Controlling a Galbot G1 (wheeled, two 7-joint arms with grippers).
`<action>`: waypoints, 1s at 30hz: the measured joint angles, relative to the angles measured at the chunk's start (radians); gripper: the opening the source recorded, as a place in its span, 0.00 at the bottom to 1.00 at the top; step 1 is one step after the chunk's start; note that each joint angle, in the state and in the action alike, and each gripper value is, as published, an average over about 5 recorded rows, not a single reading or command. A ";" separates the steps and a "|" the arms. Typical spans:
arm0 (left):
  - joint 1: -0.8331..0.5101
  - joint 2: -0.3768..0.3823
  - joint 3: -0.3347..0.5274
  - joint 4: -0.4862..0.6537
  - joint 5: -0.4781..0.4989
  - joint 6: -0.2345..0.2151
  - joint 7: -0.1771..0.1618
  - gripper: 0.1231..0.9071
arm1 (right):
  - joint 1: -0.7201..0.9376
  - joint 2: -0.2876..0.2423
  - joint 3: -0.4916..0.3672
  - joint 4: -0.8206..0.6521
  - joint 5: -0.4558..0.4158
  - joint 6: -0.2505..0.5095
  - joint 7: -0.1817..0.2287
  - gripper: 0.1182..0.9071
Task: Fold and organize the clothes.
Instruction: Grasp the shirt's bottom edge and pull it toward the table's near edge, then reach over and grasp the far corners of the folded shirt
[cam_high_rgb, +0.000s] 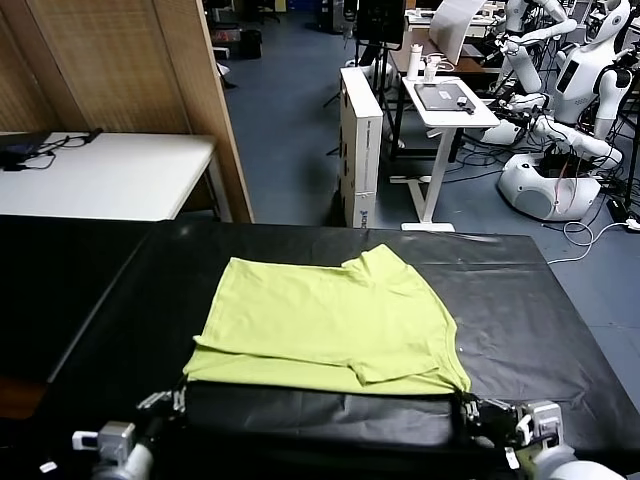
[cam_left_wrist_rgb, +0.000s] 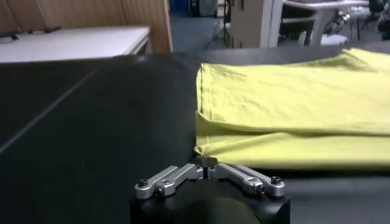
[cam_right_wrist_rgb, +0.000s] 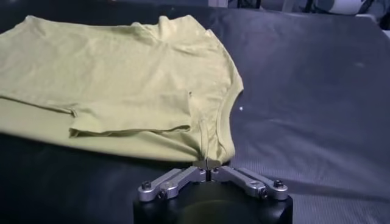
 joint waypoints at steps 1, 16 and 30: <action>0.006 -0.001 -0.002 -0.003 -0.001 0.003 -0.006 0.25 | -0.004 -0.002 0.012 0.008 0.014 0.000 0.000 0.64; -0.060 0.059 -0.074 -0.045 -0.107 0.055 -0.082 1.00 | 0.358 -0.076 -0.031 -0.151 0.122 0.000 -0.012 1.00; -0.509 0.166 0.066 0.168 -0.409 0.186 -0.110 1.00 | 0.894 -0.053 -0.392 -0.531 0.063 0.000 0.037 1.00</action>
